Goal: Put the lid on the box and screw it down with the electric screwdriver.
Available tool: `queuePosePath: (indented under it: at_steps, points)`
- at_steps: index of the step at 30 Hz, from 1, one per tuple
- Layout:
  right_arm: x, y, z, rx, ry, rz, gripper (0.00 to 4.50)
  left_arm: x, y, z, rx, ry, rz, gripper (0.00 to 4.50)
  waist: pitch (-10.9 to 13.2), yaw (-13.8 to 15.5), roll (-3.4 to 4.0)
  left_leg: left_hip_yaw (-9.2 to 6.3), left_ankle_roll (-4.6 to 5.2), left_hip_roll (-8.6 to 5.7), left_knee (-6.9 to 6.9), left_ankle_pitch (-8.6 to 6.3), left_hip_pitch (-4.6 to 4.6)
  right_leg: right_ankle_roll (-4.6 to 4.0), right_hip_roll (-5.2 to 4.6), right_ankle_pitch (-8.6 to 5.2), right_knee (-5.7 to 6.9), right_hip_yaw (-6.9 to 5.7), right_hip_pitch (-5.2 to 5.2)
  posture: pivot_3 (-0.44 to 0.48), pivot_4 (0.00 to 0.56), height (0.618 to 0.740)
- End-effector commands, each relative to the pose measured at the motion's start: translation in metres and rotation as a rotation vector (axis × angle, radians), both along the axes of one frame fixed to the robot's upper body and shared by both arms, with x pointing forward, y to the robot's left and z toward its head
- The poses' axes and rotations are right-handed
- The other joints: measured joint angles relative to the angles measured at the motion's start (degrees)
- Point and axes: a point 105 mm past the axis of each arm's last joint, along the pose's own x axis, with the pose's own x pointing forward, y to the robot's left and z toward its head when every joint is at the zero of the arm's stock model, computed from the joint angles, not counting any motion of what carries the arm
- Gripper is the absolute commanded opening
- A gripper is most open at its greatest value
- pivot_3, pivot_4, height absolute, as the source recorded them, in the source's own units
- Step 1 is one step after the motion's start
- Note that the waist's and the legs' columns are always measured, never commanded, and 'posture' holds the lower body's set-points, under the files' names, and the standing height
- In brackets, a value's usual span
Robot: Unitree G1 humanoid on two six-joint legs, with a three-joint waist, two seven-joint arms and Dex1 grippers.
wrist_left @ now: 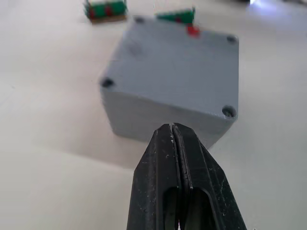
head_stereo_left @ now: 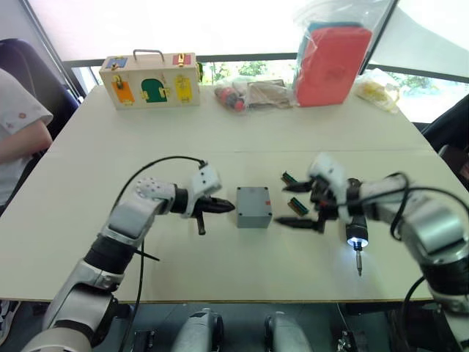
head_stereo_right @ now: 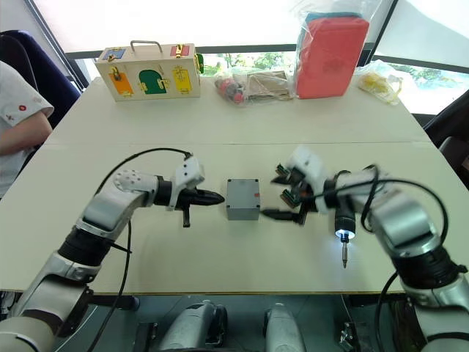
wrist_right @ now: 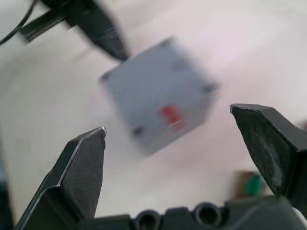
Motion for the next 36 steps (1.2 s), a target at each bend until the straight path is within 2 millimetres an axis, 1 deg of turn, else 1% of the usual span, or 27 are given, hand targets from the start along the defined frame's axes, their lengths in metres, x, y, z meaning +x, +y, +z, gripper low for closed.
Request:
queuePosePath:
  at_steps: [1, 2, 3, 6, 8, 11, 13, 14, 15, 16, 26, 28, 36]
  points:
    - [0.030, -0.016, 0.008, 0.120, -0.019, -0.128, 4.47, 0.003, 0.000, 0.036, -0.114, -0.045, 0.002, 0.00, 0.00, 0.05, -0.01, 0.00, -0.01, 0.00, -0.02, 0.00, 0.00, 0.00, 0.00, 0.00, -0.01, 0.00, 0.00, 0.000, 0.150, 0.740]
    - [0.036, -0.018, 0.007, 0.135, -0.021, -0.150, 4.47, 0.003, 0.000, 0.038, -0.121, -0.044, 0.002, 0.00, 0.00, 0.04, 0.00, 0.00, -0.04, 0.00, -0.01, 0.02, 0.00, 0.00, 0.00, 0.00, -0.01, -0.01, 0.01, 0.000, 0.150, 0.740]
    - [0.046, -0.021, 0.002, 0.132, -0.029, -0.187, 4.47, 0.003, -0.001, 0.039, -0.121, -0.045, 0.002, 0.00, 0.00, 0.04, 0.00, 0.01, -0.15, -0.01, -0.02, 0.09, 0.00, 0.00, 0.00, 0.00, -0.01, -0.01, 0.01, 0.000, 0.150, 0.740]
    - [0.071, -0.023, -0.018, 0.099, -0.043, -0.256, 4.47, 0.002, -0.003, 0.036, -0.111, -0.046, -0.001, 0.00, 0.00, -0.09, 0.00, 0.07, -0.40, -0.03, -0.03, 0.24, -0.01, 0.00, 0.07, 0.00, -0.01, -0.01, 0.00, 0.000, 0.150, 0.740]
    - [0.079, -0.024, -0.026, 0.086, -0.047, -0.272, 4.47, 0.001, -0.004, 0.035, -0.110, -0.045, -0.002, 0.00, 0.00, -0.14, 0.01, 0.08, -0.40, -0.03, -0.03, 0.25, -0.01, 0.01, 0.21, 0.00, 0.00, -0.03, 0.00, 0.000, 0.150, 0.740]
    - [0.089, -0.023, -0.040, 0.062, -0.044, -0.285, 3.84, -0.002, -0.005, 0.031, -0.099, -0.043, 0.002, 0.00, 0.00, -0.24, 0.01, 0.10, -0.41, -0.03, -0.03, 0.26, -0.01, 0.01, 0.24, 0.00, 0.04, -0.02, -0.01, 0.000, 0.150, 0.740]
    - [0.094, -0.024, -0.047, 0.053, -0.039, -0.288, 3.14, -0.003, -0.003, 0.029, -0.099, -0.037, 0.010, 0.00, 0.00, -0.43, 0.01, 0.10, -0.41, -0.02, -0.03, 0.27, 0.00, 0.01, 0.25, 0.00, 0.05, -0.02, -0.01, 0.000, 0.150, 0.740]
    - [0.095, -0.024, -0.049, 0.050, -0.040, -0.287, 2.85, -0.004, -0.003, 0.029, -0.099, -0.036, 0.013, 0.00, 0.00, -0.45, 0.01, 0.10, -0.42, -0.02, -0.03, 0.27, 0.00, 0.01, 0.26, 0.00, 0.05, -0.02, -0.01, 0.000, 0.150, 0.740]
    - [0.096, -0.024, -0.049, 0.056, -0.038, -0.290, 2.42, -0.005, -0.002, 0.028, -0.099, -0.034, 0.016, 0.00, 0.00, -0.44, 0.01, 0.10, -0.42, -0.02, -0.03, 0.27, 0.00, 0.01, 0.27, 0.00, 0.07, -0.02, -0.01, 0.000, 0.150, 0.740]
    - [0.097, -0.024, -0.050, 0.057, -0.040, -0.291, 2.08, -0.005, -0.001, 0.028, -0.099, -0.032, 0.020, 0.00, 0.00, -0.44, 0.01, 0.10, -0.43, -0.01, -0.03, 0.27, 0.00, 0.01, 0.28, 0.00, 0.07, -0.02, -0.01, 0.000, 0.150, 0.740]
    - [0.106, -0.020, -0.052, 0.073, -0.040, -0.304, 2.08, -0.007, -0.002, 0.023, -0.096, -0.024, 0.032, 0.00, 0.00, -1.39, 0.01, 0.09, -0.44, 0.00, -0.03, 0.28, 0.01, 0.01, 0.28, 0.00, 0.10, -0.01, -0.01, 0.000, 0.150, 0.740]
    - [0.107, -0.019, -0.052, 0.076, -0.041, -0.307, 2.08, -0.007, -0.002, 0.023, -0.095, -0.024, 0.032, 0.00, 0.00, -1.41, 0.01, 0.08, -0.45, 0.00, -0.04, 0.29, 0.01, 0.01, 0.29, 0.00, 0.29, -0.01, -0.03, 0.000, 0.150, 0.740]
    - [0.110, -0.016, -0.055, 0.080, -0.038, -0.310, 2.08, -0.006, -0.002, 0.020, -0.090, -0.021, 0.033, 0.00, 0.00, -1.34, 0.01, 0.08, -0.47, 0.00, -0.04, 0.30, 0.01, 0.01, 0.29, -0.01, 0.31, 0.00, -0.03, 0.000, 0.150, 0.740]
